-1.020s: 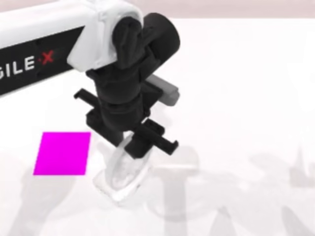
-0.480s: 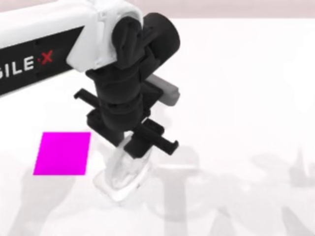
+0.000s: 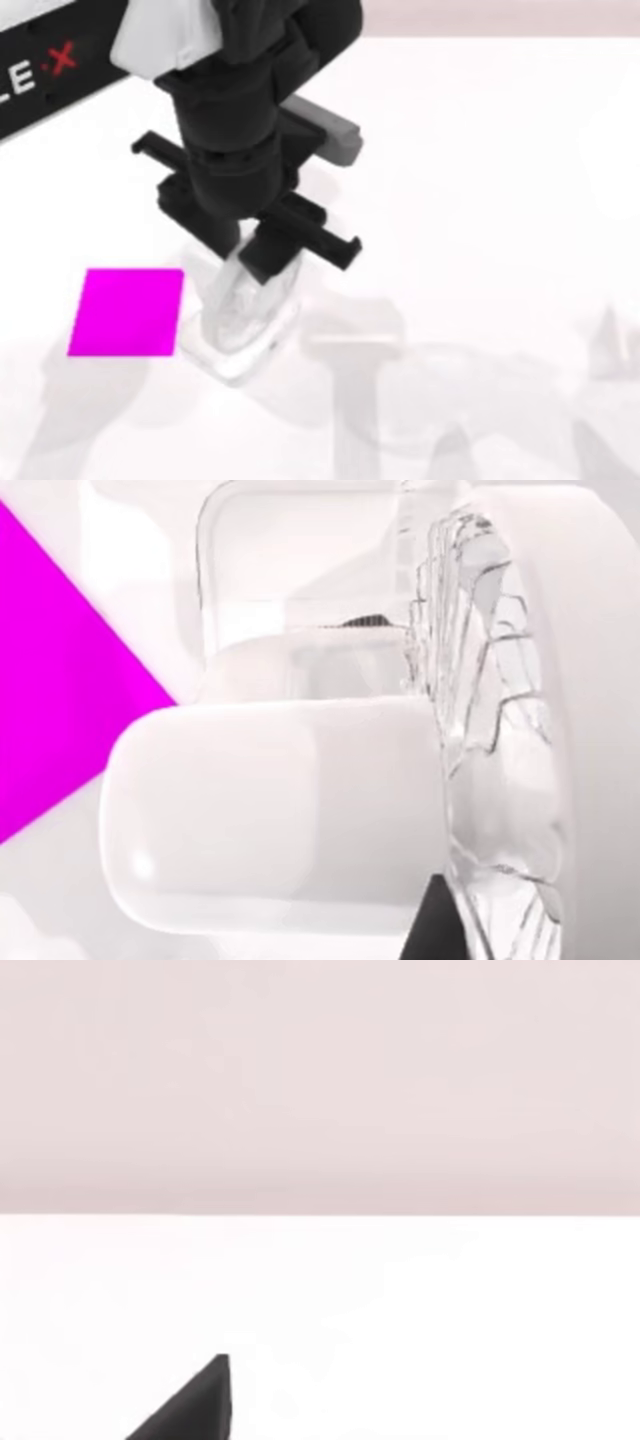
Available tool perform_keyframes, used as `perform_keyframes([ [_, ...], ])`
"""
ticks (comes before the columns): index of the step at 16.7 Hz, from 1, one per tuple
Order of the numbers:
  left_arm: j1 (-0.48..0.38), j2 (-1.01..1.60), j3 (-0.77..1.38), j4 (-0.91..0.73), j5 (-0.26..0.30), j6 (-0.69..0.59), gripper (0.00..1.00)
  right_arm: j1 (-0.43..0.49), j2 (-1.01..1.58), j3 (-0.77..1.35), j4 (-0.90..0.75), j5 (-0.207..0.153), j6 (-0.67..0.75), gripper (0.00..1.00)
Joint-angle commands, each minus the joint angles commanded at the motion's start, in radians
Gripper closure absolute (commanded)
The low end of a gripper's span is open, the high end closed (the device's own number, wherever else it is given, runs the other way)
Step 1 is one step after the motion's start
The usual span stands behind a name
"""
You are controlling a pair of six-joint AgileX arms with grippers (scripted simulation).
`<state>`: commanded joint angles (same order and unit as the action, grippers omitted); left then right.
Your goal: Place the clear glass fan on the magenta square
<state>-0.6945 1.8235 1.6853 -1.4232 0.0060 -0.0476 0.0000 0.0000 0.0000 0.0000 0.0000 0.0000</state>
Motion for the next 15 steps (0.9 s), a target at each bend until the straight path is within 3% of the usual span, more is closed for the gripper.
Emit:
perform_keyframes([
  [5, -0.003, -0.001, 0.005, -0.005, 0.000, 0.003, 1.00, 0.000, 0.000, 0.000, 0.000, 0.000, 0.000, 0.00],
  [8, 0.018, 0.002, 0.001, -0.010, -0.001, 0.068, 1.00, 0.000, 0.000, 0.000, 0.000, 0.000, 0.000, 0.00],
  [11, 0.070, 0.003, -0.007, -0.015, -0.003, 0.230, 1.00, 0.000, 0.000, 0.000, 0.000, 0.000, 0.000, 0.00],
  [15, 0.172, -0.007, -0.030, -0.013, -0.008, 0.585, 1.00, 0.000, 0.000, 0.000, 0.000, 0.000, 0.000, 0.00],
])
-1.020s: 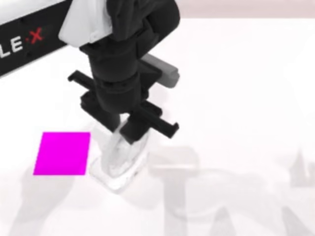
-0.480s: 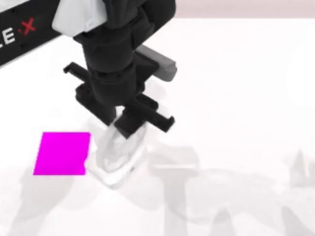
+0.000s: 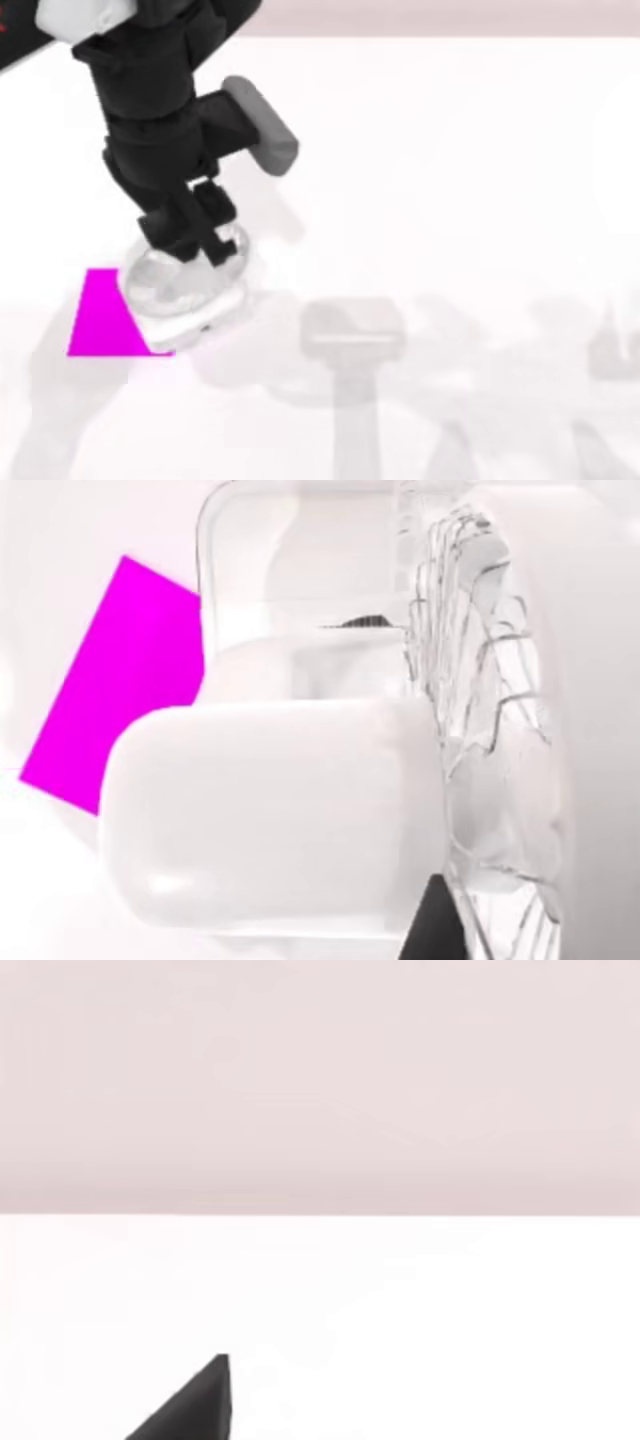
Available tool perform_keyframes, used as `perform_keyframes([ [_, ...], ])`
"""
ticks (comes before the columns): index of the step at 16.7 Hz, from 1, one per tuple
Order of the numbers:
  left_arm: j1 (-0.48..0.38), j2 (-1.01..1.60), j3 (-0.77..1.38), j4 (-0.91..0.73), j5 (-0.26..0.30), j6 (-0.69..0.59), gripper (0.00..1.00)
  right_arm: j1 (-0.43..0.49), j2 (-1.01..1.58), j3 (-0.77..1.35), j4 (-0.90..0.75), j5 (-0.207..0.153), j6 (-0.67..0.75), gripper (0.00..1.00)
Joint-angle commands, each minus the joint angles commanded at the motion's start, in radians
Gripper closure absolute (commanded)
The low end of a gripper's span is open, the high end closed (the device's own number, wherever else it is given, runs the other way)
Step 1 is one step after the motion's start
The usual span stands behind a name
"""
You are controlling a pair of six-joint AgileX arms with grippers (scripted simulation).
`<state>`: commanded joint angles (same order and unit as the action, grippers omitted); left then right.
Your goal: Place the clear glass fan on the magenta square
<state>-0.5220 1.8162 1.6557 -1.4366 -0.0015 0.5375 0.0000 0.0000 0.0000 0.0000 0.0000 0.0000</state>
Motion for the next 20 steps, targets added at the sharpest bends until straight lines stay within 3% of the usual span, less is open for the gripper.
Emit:
perform_keyframes([
  [5, 0.145, -0.035, -0.056, 0.017, -0.007, 0.488, 1.00, 0.000, 0.000, 0.000, 0.000, 0.000, 0.000, 0.00],
  [9, 0.235, -0.068, -0.098, 0.037, -0.010, 0.722, 1.00, 0.000, 0.000, 0.000, 0.000, 0.000, 0.000, 0.00],
  [12, 0.264, -0.081, -0.111, 0.046, -0.010, 0.785, 1.00, 0.000, 0.000, 0.000, 0.000, 0.000, 0.000, 0.00],
  [20, 0.265, -0.075, -0.172, 0.118, -0.010, 0.787, 1.00, 0.000, 0.000, 0.000, 0.000, 0.000, 0.000, 0.00],
])
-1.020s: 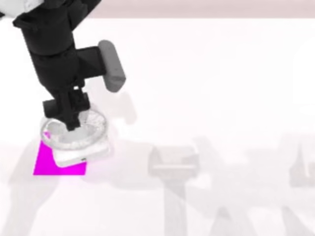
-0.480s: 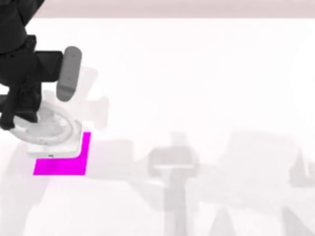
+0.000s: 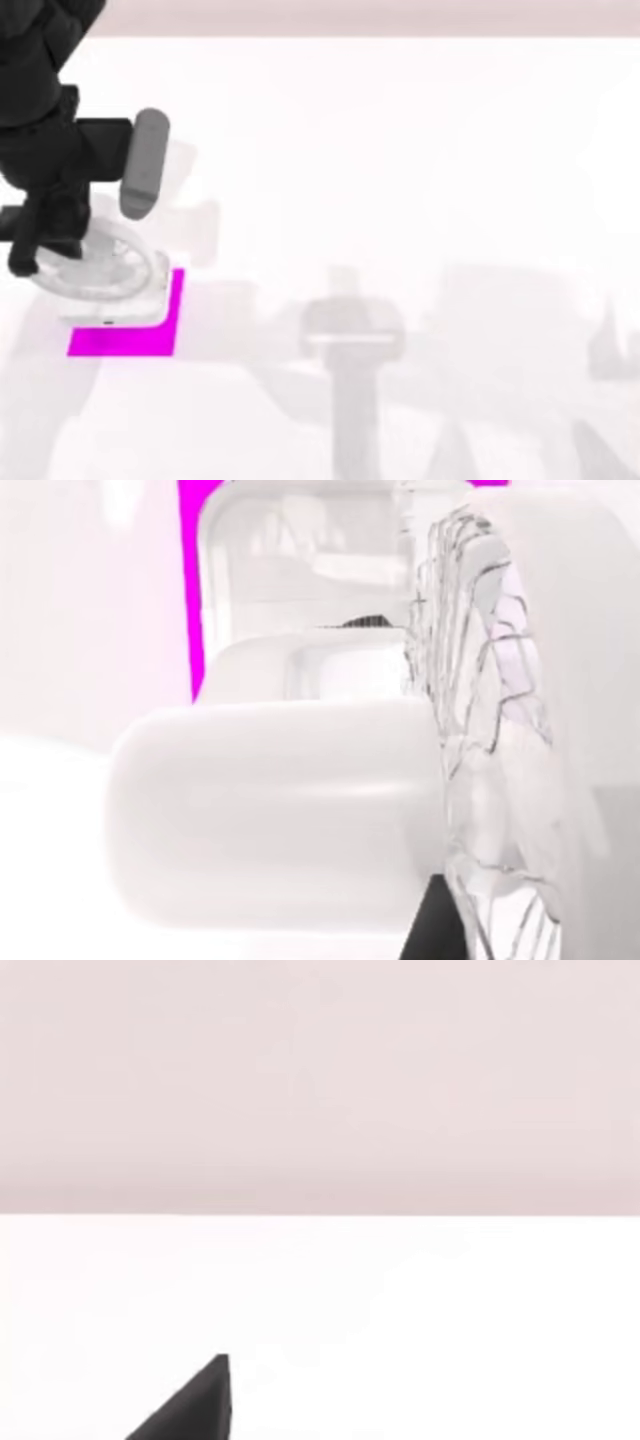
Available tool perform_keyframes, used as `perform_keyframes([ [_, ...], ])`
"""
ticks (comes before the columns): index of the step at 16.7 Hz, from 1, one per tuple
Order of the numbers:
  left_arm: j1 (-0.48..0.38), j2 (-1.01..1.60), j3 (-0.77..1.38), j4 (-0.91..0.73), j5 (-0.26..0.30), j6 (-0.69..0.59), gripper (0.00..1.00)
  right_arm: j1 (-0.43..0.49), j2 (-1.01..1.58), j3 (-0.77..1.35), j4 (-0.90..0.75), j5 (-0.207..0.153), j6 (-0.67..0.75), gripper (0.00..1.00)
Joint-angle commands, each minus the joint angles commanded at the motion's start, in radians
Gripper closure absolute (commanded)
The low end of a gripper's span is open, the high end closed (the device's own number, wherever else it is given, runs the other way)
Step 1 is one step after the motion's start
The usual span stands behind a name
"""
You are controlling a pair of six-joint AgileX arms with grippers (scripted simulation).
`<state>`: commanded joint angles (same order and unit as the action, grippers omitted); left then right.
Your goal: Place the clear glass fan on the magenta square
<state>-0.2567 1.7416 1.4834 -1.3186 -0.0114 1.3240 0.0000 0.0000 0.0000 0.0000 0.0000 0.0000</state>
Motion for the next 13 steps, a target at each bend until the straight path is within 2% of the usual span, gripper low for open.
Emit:
perform_keyframes([
  [6, 0.004, 0.007, -0.060, 0.063, 0.000, 0.004, 1.00, 0.000, 0.000, 0.000, 0.000, 0.000, 0.000, 0.00],
  [13, 0.004, 0.007, -0.060, 0.063, 0.000, 0.004, 0.47, 0.000, 0.000, 0.000, 0.000, 0.000, 0.000, 0.00],
])
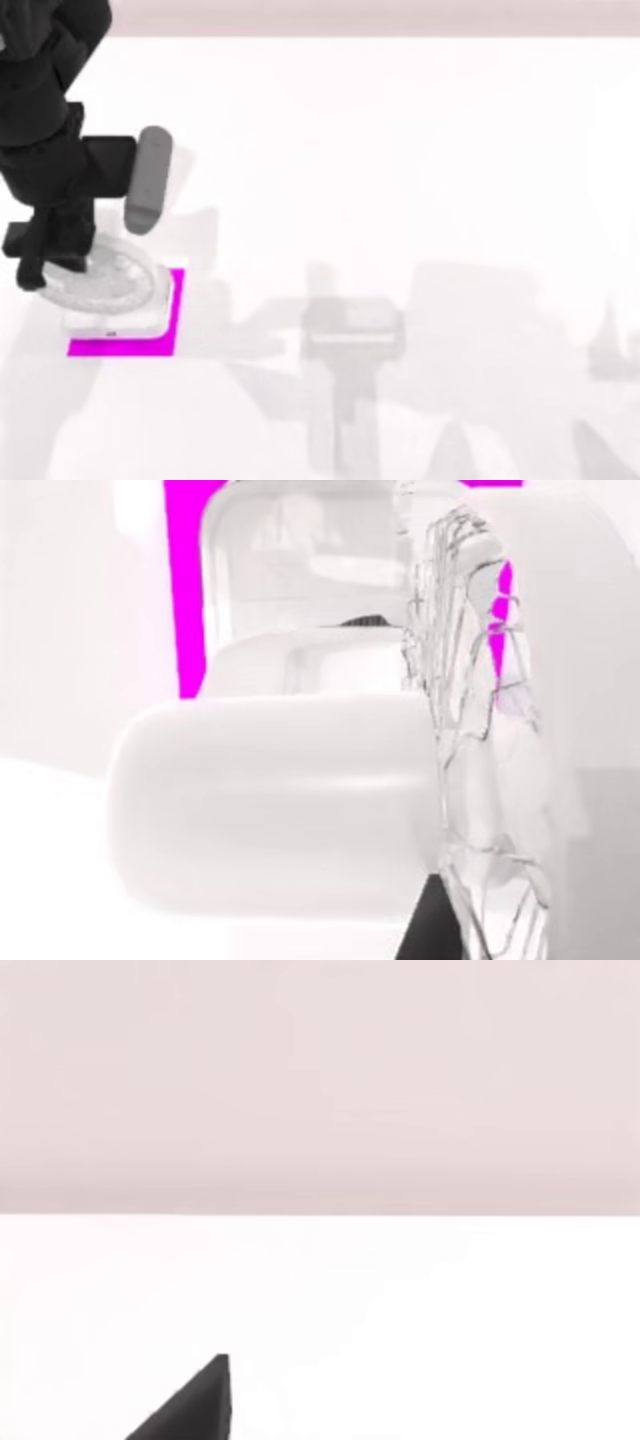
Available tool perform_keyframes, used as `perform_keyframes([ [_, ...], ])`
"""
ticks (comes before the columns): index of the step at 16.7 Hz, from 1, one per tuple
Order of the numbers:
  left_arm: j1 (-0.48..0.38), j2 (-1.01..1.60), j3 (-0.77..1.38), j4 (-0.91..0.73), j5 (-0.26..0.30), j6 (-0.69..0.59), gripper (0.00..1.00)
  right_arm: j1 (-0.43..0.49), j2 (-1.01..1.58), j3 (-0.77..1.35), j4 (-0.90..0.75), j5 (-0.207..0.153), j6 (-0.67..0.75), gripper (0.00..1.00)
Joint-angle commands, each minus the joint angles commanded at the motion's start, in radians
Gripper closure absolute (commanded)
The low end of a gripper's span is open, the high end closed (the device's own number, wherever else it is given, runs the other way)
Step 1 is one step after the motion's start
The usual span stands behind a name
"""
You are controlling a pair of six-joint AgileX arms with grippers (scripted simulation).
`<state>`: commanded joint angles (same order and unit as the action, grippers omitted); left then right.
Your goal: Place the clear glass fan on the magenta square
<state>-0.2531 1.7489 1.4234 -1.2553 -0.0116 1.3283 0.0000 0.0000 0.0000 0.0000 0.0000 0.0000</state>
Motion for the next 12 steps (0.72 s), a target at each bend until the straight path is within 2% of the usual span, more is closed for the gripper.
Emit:
perform_keyframes([
  [6, 0.000, 0.000, 0.000, 0.000, 0.000, 0.000, 0.02, 0.000, 0.000, 0.000, 0.000, 0.000, 0.000, 0.00],
  [12, 0.000, 0.000, 0.000, 0.000, 0.000, 0.000, 0.00, 0.000, 0.000, 0.000, 0.000, 0.000, 0.000, 0.00],
])
